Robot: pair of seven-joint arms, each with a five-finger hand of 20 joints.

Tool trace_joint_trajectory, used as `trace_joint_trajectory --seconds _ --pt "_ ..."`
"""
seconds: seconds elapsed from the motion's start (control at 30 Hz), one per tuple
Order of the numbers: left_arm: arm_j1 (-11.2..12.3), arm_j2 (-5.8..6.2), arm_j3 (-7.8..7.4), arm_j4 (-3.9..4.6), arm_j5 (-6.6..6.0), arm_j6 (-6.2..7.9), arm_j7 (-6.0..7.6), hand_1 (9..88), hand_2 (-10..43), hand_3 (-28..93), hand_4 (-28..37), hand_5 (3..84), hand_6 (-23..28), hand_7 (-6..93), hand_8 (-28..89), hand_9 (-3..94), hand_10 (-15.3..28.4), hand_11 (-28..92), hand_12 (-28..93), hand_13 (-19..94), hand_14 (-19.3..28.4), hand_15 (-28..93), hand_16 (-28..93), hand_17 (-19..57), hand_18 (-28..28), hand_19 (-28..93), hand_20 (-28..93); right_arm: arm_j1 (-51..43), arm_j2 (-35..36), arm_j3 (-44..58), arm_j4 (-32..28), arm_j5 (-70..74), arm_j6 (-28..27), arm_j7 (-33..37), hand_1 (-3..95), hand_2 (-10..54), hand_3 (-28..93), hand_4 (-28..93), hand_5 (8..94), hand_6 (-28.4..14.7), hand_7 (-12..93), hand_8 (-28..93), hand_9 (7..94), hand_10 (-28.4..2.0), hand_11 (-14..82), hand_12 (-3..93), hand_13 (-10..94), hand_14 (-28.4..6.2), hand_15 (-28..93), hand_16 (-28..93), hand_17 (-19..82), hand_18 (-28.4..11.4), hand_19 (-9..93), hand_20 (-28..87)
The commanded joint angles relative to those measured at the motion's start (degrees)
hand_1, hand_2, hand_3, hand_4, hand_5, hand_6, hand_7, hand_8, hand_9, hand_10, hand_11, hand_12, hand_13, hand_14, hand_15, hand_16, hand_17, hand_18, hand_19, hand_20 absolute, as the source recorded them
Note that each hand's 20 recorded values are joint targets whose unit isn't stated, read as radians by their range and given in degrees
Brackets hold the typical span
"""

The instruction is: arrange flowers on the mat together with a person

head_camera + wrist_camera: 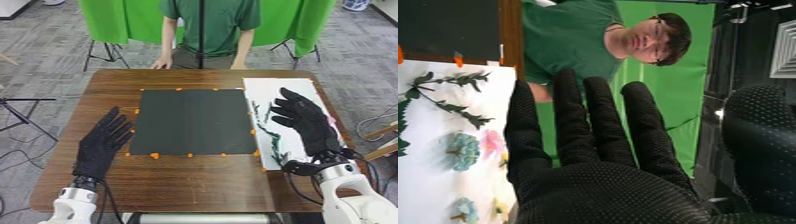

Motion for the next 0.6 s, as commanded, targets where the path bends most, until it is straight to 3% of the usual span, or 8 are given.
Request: trace_joint_trajectory --seconds 0.03,0.23,0.6 --pt "-0.1 0.3 -0.58 0.21 0.03 0.22 -0.08 26.9 2.9 71 -25.2 30.9 2.7 13.4 -8 25.2 11.0 13 14 20 14.1 18 3 -12.0 21.7 43 8 -0.6 0.0 0.2 -0.3 -0.5 -0.3 -0.9 12.4 10.2 82 -26 32.8 -5.4 15 -10 35.4 -14.8 10.5 19.7 31 -12.6 20 25 4 -22.3 45 23" --pt "-0.2 -0.33 0.24 0.49 0.26 -0.71 -0.44 26.9 2.8 71 -25.3 31.0 2.7 13.3 -8 25.2 11.0 13 14 20 14.2 18 3 -12.1 21.7 43 8 -0.4 -0.1 0.3 -0.2 -0.4 0.0 -1.0 12.2 10.2 82 -26 32.9 -5.4 15 -10 35.5 -14.9 10.5 19.7 31 -12.7 20 25 4 -22.3 45 23" --pt "-1.4 -0.18 0.83 1.13 0.15 -0.73 -0.93 27.0 2.9 71 -25.5 31.1 2.8 13.2 -8 25.2 11.1 13 14 20 14.1 18 3 -12.0 21.7 43 8 1.0 -0.9 -0.4 0.4 -0.9 -1.1 -0.4 12.5 10.5 82 -26 33.0 -5.5 15 -10 35.7 -14.9 10.7 19.6 31 -12.7 20 25 4 -22.3 45 23"
